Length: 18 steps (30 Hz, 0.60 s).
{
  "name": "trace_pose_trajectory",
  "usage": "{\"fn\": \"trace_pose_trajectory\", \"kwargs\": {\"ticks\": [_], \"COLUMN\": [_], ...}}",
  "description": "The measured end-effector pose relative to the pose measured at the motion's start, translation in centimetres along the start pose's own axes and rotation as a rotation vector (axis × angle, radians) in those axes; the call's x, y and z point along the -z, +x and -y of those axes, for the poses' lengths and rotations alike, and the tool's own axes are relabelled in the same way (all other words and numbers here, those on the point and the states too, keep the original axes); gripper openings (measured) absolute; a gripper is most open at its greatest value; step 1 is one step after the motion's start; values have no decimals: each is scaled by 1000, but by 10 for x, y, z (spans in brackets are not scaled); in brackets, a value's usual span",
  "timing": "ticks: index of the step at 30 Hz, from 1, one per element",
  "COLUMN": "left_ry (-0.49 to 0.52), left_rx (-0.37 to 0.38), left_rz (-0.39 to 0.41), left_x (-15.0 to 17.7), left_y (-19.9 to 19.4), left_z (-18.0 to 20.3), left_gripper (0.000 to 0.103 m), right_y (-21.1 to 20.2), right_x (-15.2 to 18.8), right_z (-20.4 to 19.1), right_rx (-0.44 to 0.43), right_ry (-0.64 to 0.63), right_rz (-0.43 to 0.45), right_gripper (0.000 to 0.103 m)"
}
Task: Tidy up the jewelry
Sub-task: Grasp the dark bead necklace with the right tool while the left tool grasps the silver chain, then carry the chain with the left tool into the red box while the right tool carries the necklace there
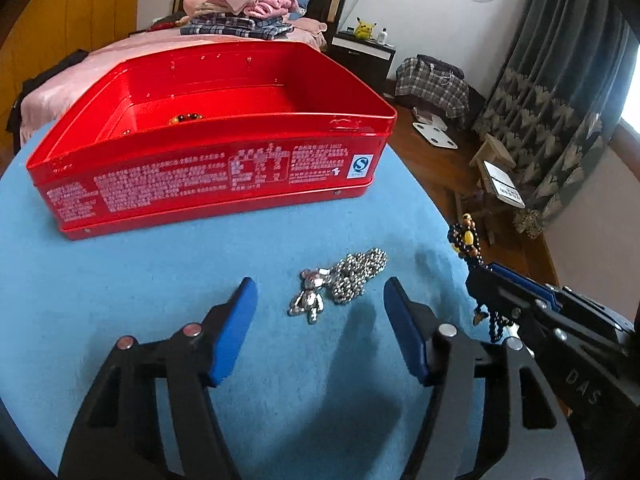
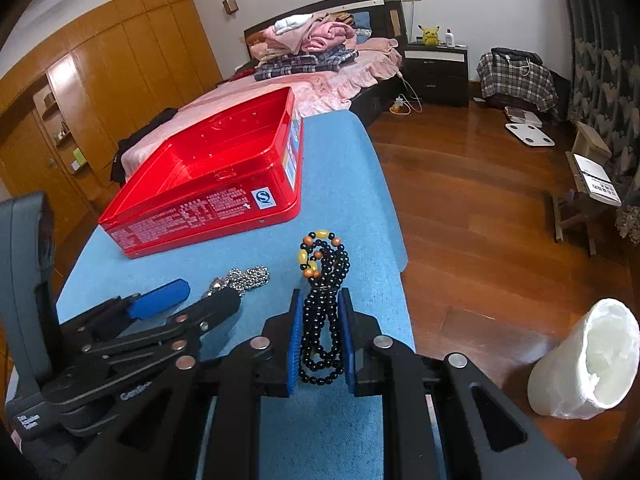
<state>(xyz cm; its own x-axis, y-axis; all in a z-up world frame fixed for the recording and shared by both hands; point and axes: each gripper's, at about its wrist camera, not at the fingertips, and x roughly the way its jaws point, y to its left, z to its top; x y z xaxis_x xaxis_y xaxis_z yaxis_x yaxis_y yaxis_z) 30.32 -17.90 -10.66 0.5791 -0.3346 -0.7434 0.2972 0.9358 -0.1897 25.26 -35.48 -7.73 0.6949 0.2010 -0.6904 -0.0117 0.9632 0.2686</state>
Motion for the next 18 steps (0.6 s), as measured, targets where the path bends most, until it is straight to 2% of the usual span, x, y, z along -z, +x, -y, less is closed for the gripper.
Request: {"fn": "trace_pose_trajectory", "kwargs": {"ticks": [2, 3, 5, 7, 8, 9, 14, 18], "left_ry": [14, 23, 42, 56, 60, 60, 47, 5], "left_rx": [-5, 0, -2, -8, -8, -10, -3, -17], "left_rz": [-5, -11, -23, -26, -29, -29, -23, 22], "left_x": [-1, -2, -3, -5, -5, -6, -6, -4], "left_y": [3, 4, 6, 7, 8, 8, 6, -6], "left_z": [5, 7, 11, 14, 15, 15, 12, 3], "left_gripper": [58, 52, 46, 36, 25, 22, 18, 17], "right_y": [1, 1, 0, -1, -2, -2, -1, -1], "right_x": [0, 1, 0, -1, -1, -1, 0, 1], "right_z": [2, 2, 4, 4, 4, 4, 2, -1], "right_rx": [0, 1, -1, 0, 0, 0, -1, -6], "right_ry": [5, 7, 11, 12, 14, 15, 13, 8], "right_rz": [-3, -2, 3, 9, 10, 9, 8, 10], "right_gripper": [17, 17, 17, 17, 17, 17, 17, 17]}}
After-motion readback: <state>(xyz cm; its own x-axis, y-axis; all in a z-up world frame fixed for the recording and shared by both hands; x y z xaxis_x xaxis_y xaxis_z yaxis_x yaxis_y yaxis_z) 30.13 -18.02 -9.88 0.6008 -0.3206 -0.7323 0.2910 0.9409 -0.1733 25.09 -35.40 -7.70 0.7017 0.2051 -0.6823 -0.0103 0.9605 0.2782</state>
